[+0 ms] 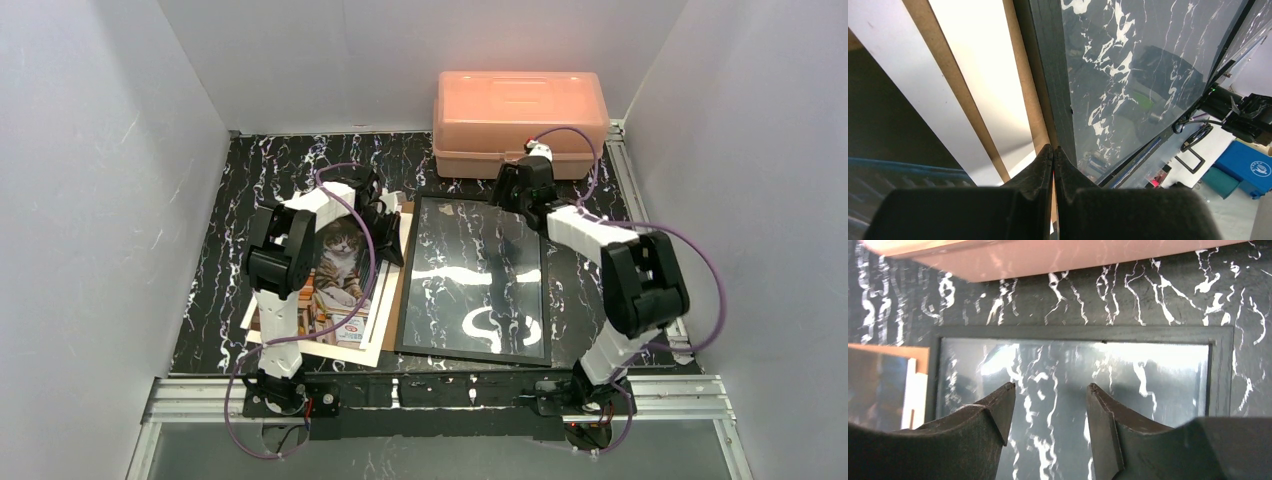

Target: Put the photo into the frame

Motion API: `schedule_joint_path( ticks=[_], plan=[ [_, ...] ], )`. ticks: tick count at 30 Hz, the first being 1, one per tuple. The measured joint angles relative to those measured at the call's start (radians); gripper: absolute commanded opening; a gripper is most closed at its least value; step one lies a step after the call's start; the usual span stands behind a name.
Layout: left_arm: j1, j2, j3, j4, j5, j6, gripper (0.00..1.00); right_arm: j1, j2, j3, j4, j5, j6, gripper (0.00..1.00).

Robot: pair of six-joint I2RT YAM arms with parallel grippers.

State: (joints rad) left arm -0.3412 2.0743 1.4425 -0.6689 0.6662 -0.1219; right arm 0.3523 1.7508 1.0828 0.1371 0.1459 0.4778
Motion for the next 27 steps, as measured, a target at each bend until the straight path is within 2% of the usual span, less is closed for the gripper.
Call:
schedule_joint_path(
  ticks=[5,9,13,19,24,27],
  plan=[
    [0.014,-0.003,0.018,-0.059,0.012,0.019,0.0,0.068,-0.172,-0.099,-0.038,0.008,0.022,0.63],
    [0.037,-0.045,0.054,-0.143,0.025,0.063,0.01,0.209,-0.281,-0.192,-0.103,0.014,0.068,0.57],
    [0.076,-0.102,0.109,-0.261,0.037,0.143,0.02,0.348,-0.375,-0.28,-0.187,0.03,0.134,0.56],
    [0.199,-0.162,0.135,-0.431,0.037,0.28,0.03,0.528,-0.522,-0.39,-0.36,0.069,0.262,0.46],
    [0.248,-0.221,0.106,-0.489,-0.002,0.343,0.02,0.544,-0.788,-0.501,-0.554,0.104,0.376,0.35],
    [0.247,-0.25,0.103,-0.51,-0.005,0.36,0.02,0.544,-0.904,-0.546,-0.654,0.112,0.436,0.32]
  ],
)
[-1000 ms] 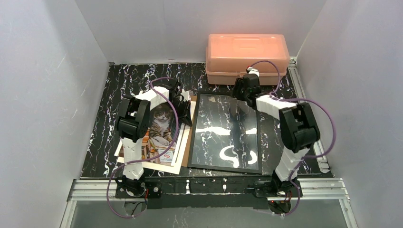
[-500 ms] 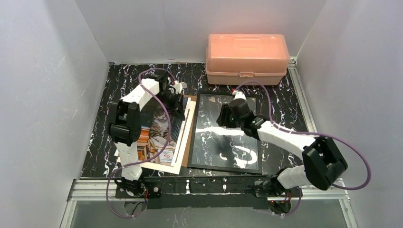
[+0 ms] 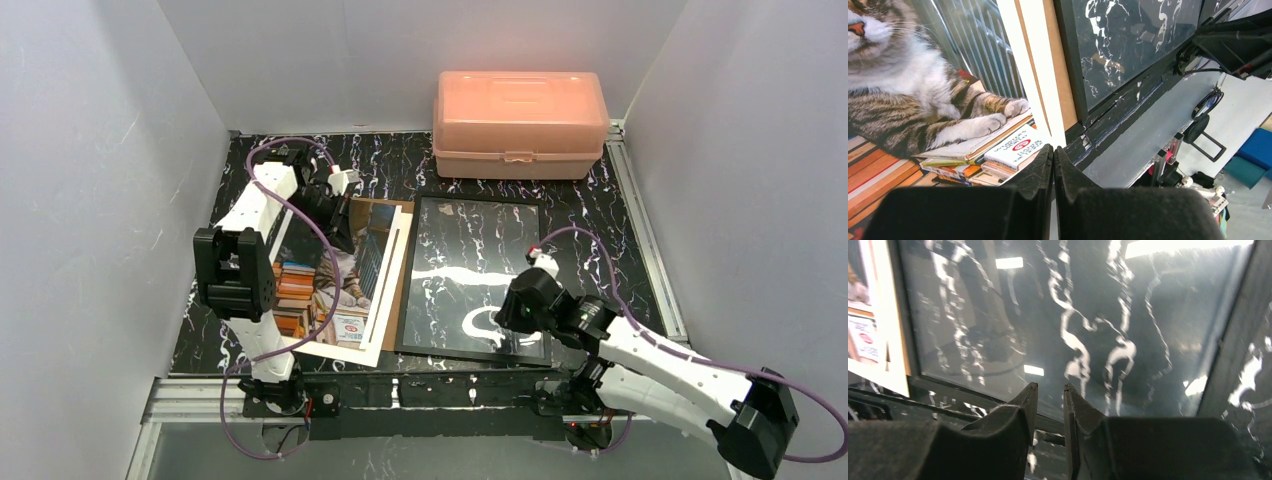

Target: Put the photo into the frame

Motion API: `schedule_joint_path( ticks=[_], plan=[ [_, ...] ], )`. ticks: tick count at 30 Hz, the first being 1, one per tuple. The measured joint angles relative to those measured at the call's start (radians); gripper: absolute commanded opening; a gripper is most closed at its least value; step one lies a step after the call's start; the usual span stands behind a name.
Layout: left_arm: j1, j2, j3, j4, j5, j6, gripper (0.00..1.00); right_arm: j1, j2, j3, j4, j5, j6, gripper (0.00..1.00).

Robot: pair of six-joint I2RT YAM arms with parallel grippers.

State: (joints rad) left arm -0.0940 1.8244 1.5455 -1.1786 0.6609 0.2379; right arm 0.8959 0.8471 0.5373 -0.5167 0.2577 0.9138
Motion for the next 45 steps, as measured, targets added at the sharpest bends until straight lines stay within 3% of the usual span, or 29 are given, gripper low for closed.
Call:
schedule_joint_path(
  ticks=[8,13,21,30,35,40,45],
  plan=[
    [0.018,-0.006,0.0,-0.006,-0.011,0.007,0.02,0.0,-0.035,-0.098,-0.137,-0.003,0.093,0.3],
    [0.021,-0.006,0.0,-0.004,-0.026,0.01,0.02,0.0,0.028,-0.102,-0.136,-0.003,0.109,0.3],
    [0.021,-0.006,0.0,-0.003,-0.026,0.013,0.01,0.0,-0.009,-0.101,-0.143,-0.002,0.124,0.3],
    [0.028,-0.006,0.003,0.0,-0.036,0.013,0.03,0.003,0.042,0.048,-0.161,-0.007,0.094,0.48],
    [0.108,0.01,0.091,-0.032,-0.056,0.033,0.05,0.061,0.258,0.261,-0.075,-0.001,0.046,0.58],
    [0.282,0.054,0.22,-0.064,-0.101,0.093,0.08,0.18,0.662,0.578,0.078,-0.003,-0.012,0.65],
    [0.438,0.087,0.211,-0.088,-0.161,0.163,0.1,0.246,0.981,0.828,0.186,-0.04,-0.054,0.67]
  ],
)
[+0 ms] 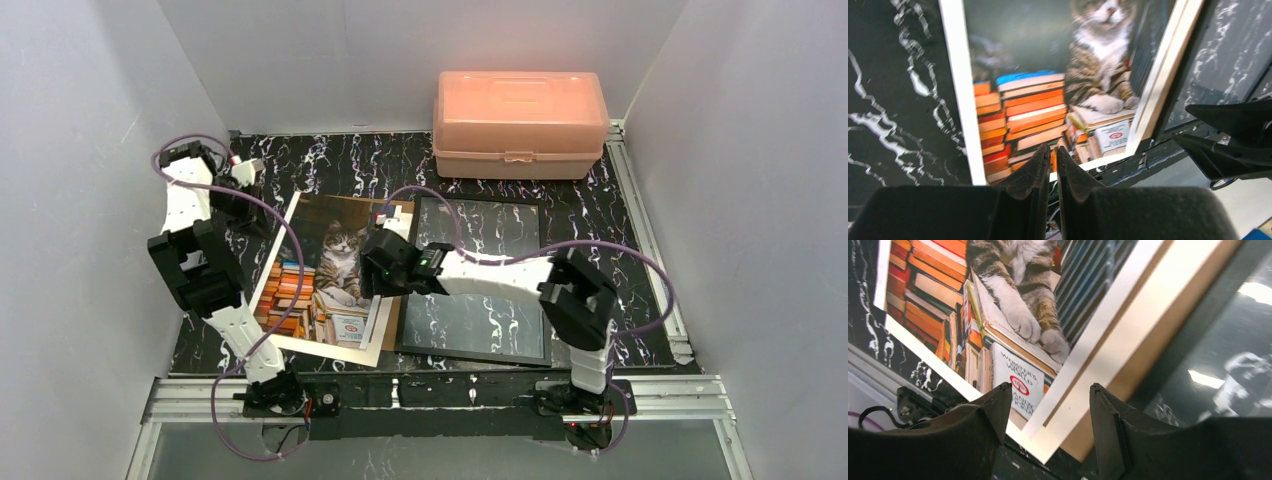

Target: Put the photo into the frame

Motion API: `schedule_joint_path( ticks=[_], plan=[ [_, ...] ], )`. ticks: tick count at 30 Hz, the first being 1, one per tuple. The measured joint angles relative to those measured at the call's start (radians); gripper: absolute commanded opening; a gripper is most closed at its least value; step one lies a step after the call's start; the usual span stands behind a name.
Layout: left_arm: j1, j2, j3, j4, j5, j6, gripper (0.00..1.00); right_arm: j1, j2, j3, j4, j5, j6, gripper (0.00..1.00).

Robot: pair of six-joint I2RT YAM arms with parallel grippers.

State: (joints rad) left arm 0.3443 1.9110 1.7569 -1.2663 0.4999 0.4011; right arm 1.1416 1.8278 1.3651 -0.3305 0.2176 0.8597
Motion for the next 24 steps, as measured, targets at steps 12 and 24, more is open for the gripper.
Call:
schedule_joint_path(
  ticks=[12,24],
  plan=[
    [0.053,-0.012,-0.293,0.057,-0.123,0.158,0.05,-0.055,0.124,-0.058,0.085,-0.056,0.006,0.68],
    [0.051,-0.03,-0.451,0.265,-0.251,0.164,0.02,-0.138,0.07,-0.122,0.092,-0.045,0.008,0.7]
  ],
)
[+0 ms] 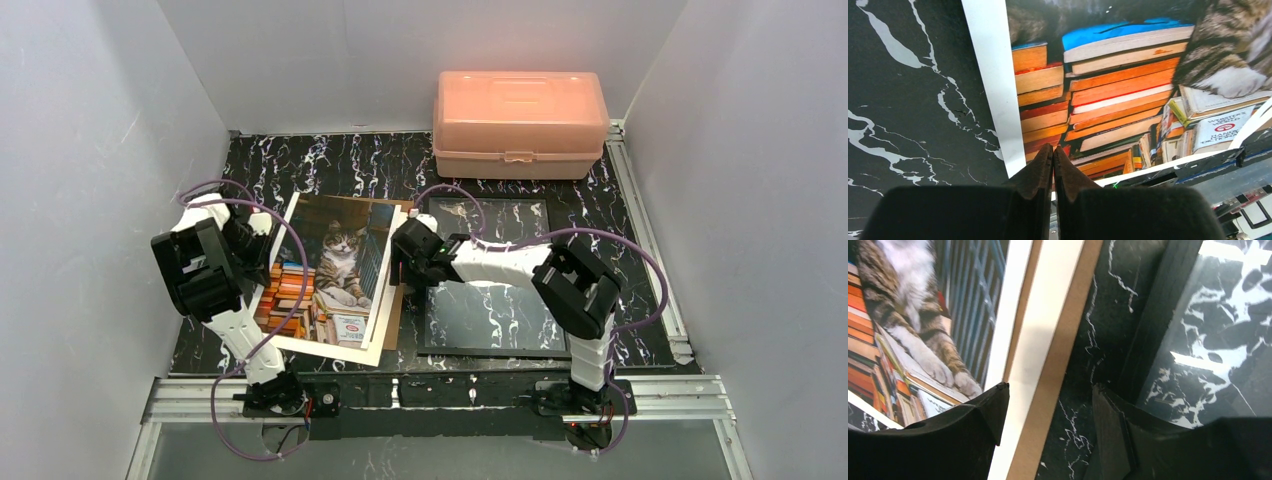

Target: Put the photo into the frame

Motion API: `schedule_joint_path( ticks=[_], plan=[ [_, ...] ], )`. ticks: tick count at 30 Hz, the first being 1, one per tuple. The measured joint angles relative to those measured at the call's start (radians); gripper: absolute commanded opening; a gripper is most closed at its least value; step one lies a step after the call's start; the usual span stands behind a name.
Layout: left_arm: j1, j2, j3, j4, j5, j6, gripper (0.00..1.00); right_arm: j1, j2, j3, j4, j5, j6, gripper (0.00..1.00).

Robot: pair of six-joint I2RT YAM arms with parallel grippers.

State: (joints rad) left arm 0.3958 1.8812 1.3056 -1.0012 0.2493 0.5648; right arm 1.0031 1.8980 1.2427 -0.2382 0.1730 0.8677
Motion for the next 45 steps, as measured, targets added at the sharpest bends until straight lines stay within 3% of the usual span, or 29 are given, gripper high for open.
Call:
schedule_joint_path(
  ticks=[29,45],
  plan=[
    [-0.006,0.007,-0.076,0.093,-0.028,-0.027,0.0,-0.204,0.284,0.366,0.042,0.015,-0.015,0.72],
    [-0.011,0.01,-0.076,0.098,-0.032,-0.034,0.0,-0.224,0.334,0.433,0.055,0.006,-0.038,0.68]
  ],
)
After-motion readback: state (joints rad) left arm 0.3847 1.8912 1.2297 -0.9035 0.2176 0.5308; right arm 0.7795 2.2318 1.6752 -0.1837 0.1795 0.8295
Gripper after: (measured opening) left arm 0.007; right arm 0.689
